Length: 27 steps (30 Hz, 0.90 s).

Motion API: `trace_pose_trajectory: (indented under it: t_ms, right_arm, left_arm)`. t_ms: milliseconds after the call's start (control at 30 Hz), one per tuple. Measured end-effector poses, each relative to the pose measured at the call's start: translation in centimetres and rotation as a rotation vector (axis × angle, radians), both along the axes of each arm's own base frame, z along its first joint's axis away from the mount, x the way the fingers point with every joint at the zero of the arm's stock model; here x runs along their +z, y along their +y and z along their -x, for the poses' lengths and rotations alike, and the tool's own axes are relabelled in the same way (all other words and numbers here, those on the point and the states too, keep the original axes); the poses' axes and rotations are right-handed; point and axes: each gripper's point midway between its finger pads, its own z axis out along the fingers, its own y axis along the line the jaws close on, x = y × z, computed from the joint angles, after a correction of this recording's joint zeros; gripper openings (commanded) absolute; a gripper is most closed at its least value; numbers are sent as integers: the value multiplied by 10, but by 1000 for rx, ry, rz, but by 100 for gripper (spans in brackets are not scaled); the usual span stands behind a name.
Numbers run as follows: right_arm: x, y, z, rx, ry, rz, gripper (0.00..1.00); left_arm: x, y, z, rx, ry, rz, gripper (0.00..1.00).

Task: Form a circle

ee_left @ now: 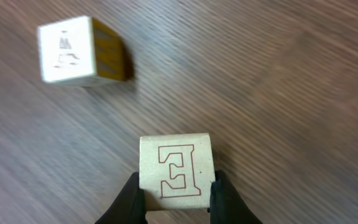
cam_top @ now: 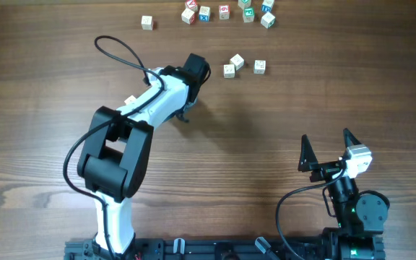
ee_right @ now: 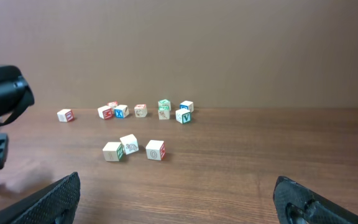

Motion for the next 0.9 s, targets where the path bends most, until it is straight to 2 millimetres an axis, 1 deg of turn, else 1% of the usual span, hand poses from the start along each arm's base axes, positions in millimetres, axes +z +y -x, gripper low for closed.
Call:
trace_pose_trajectory:
  t_ms: [67,100,167,267,367,467,500,533,567,600,633,667,733,800,833,900]
  right_arm:
    - [0,0,0,0,0,0,100]
    - [0,0,0,0,0,0,100]
    - [0,0,0,0,0,0,100]
    - [0,0,0,0,0,0,100]
    - [0,0,0,0,0,0,100]
    - [0,0,0,0,0,0,100]
    - [0,0,0,0,0,0,100]
    - [0,0,0,0,0,0,100]
    - [0,0,0,0,0,0,100]
    - [0,0,0,0,0,0,100]
    - [0,0,0,0,0,0,100]
    - [0,0,0,0,0,0,100]
    - [0,0,0,0,0,0,100]
    - [0,0,0,0,0,0,100]
    - [0,0,0,0,0,0,100]
    - [0,0,0,0,0,0,100]
  left_arm:
    - [0,8,4,1,1,-44,15]
    - [0,12,5,1,-1,-68,19]
    - [-1,15,5,-4,-2,-87,30]
    - [-2,17,6,-17,3,-98,38]
    - [-10,18,12,-23,33,-99,41]
    - [-10,18,12,-24,36,-101,42]
    - [-10,18,12,-24,36,-101,51]
    - [-10,18,12,-25,36,-101,64]
    - [-10,19,12,-32,41,-105,71]
    - [-8,19,13,-39,46,-110,81]
    - [-6,20,13,-56,53,-112,94]
    - [-5,17,11,-60,48,-86,100]
    - [1,14,11,-85,51,-68,100]
    - [14,9,10,-101,31,-30,100]
    - [24,6,9,-108,15,-11,100]
    - [56,0,6,-124,-58,43,100]
